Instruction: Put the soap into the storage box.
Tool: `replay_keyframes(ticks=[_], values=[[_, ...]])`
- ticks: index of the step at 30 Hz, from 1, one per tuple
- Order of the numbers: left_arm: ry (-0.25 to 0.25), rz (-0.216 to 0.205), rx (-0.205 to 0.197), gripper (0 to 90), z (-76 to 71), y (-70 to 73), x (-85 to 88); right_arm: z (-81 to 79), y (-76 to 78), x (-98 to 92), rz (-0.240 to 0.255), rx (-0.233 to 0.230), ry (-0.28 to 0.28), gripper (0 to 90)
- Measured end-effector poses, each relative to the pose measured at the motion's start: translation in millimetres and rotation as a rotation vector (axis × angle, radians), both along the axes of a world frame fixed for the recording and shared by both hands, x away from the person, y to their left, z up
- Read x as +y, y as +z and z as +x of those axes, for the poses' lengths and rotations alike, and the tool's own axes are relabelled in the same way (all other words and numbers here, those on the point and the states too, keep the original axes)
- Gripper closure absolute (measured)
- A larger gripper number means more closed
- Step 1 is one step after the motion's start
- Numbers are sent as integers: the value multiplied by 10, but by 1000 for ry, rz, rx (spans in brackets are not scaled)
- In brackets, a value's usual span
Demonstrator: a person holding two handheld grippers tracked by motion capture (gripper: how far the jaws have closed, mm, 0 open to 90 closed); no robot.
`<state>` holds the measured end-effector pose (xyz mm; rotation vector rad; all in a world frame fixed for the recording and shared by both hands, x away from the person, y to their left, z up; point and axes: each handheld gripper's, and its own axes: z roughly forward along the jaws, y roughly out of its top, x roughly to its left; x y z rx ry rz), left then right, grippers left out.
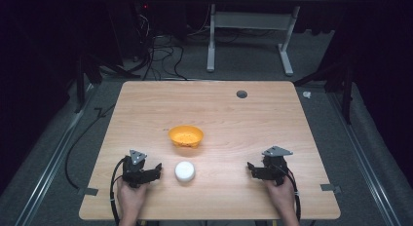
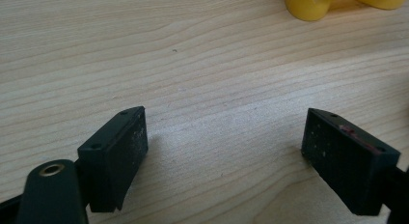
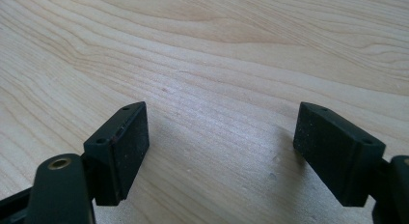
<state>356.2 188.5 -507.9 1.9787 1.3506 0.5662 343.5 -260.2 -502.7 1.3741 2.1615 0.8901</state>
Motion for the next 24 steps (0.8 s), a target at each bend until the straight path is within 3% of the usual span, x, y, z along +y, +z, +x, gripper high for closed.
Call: replay_keyframes(ticks=[24], values=[[2,-5,2,173,3,1,5,-1,1,-1,2,2,-1,209]])
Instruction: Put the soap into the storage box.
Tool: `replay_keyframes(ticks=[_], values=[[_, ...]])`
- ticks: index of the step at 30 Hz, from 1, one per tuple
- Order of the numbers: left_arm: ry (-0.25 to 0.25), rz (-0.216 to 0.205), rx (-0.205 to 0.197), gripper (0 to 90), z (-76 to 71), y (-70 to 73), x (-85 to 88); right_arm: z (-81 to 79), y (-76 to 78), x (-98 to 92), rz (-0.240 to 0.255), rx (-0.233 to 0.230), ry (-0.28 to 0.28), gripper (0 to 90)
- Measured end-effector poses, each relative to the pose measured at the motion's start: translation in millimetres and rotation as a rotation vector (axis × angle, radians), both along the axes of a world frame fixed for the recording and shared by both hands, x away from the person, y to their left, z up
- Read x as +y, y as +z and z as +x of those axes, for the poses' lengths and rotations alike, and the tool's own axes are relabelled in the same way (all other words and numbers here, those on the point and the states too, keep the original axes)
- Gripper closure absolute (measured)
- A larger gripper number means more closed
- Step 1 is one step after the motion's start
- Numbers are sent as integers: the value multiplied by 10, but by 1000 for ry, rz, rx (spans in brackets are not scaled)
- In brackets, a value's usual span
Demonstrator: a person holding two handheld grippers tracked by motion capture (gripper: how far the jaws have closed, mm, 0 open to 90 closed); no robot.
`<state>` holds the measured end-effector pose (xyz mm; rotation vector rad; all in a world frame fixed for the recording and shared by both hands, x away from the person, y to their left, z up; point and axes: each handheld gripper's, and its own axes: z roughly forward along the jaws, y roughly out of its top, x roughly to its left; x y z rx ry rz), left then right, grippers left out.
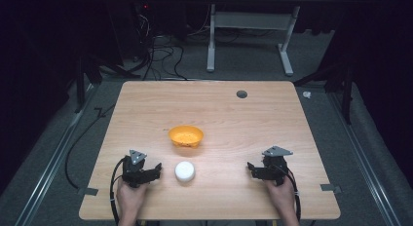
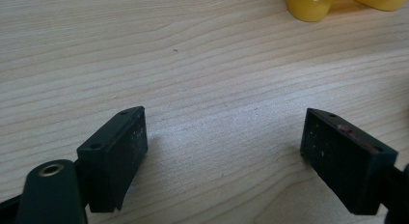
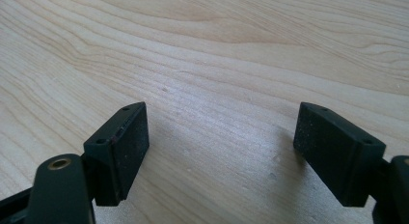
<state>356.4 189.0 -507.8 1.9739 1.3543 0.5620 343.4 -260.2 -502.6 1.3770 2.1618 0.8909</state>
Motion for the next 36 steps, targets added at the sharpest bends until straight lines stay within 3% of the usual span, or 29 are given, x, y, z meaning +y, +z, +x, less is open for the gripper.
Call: replay_keyframes(ticks=[16,27,36], values=[[11,7,15,155,12,15,-16,0,0,0,1,0,1,208],[-7,-30,-2,147,-28,90,5,0,0,1,1,0,0,209],[-54,-60,-14,144,-91,195,-27,1,0,0,0,0,0,209]])
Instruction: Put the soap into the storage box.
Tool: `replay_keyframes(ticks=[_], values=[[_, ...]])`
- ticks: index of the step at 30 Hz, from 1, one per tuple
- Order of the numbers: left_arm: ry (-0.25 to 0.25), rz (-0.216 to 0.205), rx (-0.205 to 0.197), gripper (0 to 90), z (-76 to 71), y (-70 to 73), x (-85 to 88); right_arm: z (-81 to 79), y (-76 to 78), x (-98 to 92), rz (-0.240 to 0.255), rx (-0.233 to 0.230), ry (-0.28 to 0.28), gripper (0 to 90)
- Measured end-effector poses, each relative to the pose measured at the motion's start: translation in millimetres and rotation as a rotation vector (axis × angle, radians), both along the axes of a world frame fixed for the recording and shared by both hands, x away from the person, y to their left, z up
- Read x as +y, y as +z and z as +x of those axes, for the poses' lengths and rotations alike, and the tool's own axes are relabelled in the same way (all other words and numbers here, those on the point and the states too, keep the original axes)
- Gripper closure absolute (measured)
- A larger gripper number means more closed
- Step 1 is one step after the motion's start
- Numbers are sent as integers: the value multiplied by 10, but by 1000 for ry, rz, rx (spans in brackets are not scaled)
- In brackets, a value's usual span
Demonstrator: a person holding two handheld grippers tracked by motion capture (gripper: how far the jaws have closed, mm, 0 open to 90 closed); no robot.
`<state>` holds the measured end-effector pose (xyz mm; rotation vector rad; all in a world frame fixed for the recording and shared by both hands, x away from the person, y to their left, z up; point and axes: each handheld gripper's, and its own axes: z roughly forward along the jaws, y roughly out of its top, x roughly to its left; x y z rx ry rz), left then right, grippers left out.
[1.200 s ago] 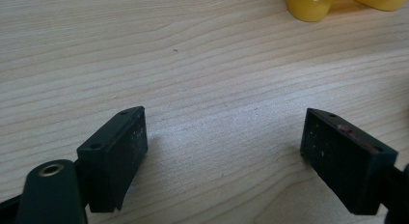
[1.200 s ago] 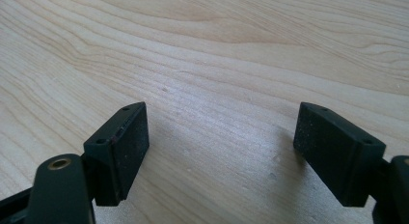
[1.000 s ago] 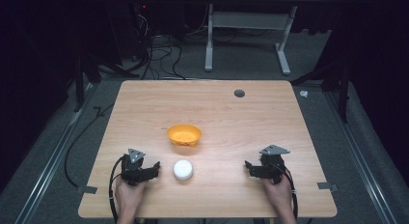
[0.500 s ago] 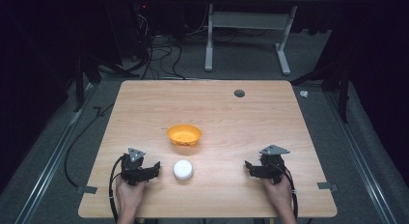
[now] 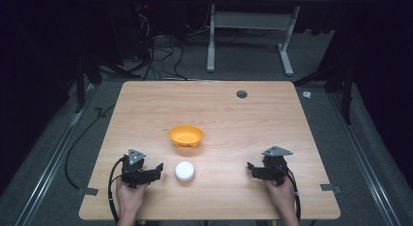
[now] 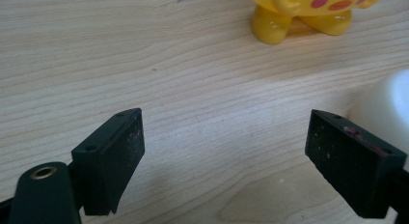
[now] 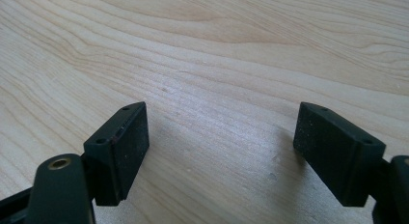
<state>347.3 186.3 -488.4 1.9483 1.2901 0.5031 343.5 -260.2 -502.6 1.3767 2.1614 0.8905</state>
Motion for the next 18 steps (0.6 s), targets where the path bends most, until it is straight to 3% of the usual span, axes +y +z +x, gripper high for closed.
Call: replay_keyframes(ticks=[18], values=[[-104,-35,-33,133,-120,219,-200,2,1,0,-1,1,-1,209]])
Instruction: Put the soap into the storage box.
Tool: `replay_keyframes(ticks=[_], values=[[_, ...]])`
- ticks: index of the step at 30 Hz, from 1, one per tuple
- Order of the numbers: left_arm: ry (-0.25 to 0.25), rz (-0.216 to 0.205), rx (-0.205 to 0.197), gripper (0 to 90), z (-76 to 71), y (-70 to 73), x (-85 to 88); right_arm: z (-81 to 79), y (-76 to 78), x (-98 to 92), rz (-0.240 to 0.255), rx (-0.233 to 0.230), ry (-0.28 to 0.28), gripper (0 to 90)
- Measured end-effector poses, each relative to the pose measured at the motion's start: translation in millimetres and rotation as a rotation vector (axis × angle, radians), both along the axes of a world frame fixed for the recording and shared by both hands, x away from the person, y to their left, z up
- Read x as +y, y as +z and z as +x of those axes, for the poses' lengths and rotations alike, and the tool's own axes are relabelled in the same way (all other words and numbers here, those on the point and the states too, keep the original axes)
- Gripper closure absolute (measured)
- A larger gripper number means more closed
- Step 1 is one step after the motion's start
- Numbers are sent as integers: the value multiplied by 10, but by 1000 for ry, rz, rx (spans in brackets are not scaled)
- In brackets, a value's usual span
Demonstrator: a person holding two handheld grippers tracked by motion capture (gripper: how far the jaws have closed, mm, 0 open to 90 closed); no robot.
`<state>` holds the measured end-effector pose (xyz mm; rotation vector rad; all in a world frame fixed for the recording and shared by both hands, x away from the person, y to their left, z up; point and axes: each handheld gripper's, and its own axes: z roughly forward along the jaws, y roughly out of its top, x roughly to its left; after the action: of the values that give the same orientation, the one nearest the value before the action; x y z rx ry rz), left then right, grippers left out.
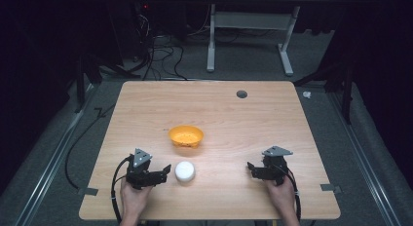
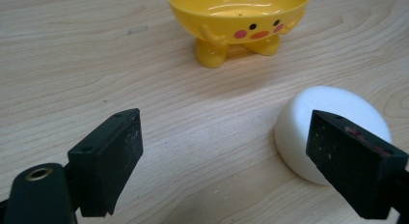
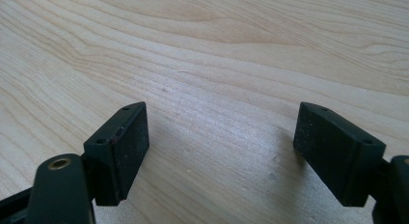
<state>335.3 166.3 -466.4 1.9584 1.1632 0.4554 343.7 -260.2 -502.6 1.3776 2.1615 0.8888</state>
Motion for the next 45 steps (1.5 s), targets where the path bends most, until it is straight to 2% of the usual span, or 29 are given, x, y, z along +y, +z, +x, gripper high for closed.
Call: replay_keyframes(ticks=[11,27,33,41,45], values=[[-46,-1,-7,124,-34,63,-113,1,-1,0,2,-1,0,209],[-119,28,-16,105,-65,97,-367,1,-1,0,2,-1,1,210],[-158,50,-2,101,-64,39,-510,0,-1,0,2,-1,1,209],[-174,95,21,94,-30,-63,-644,0,-1,-1,2,-1,1,209],[-178,96,29,92,-19,-98,-675,0,-1,-1,2,-1,1,209]])
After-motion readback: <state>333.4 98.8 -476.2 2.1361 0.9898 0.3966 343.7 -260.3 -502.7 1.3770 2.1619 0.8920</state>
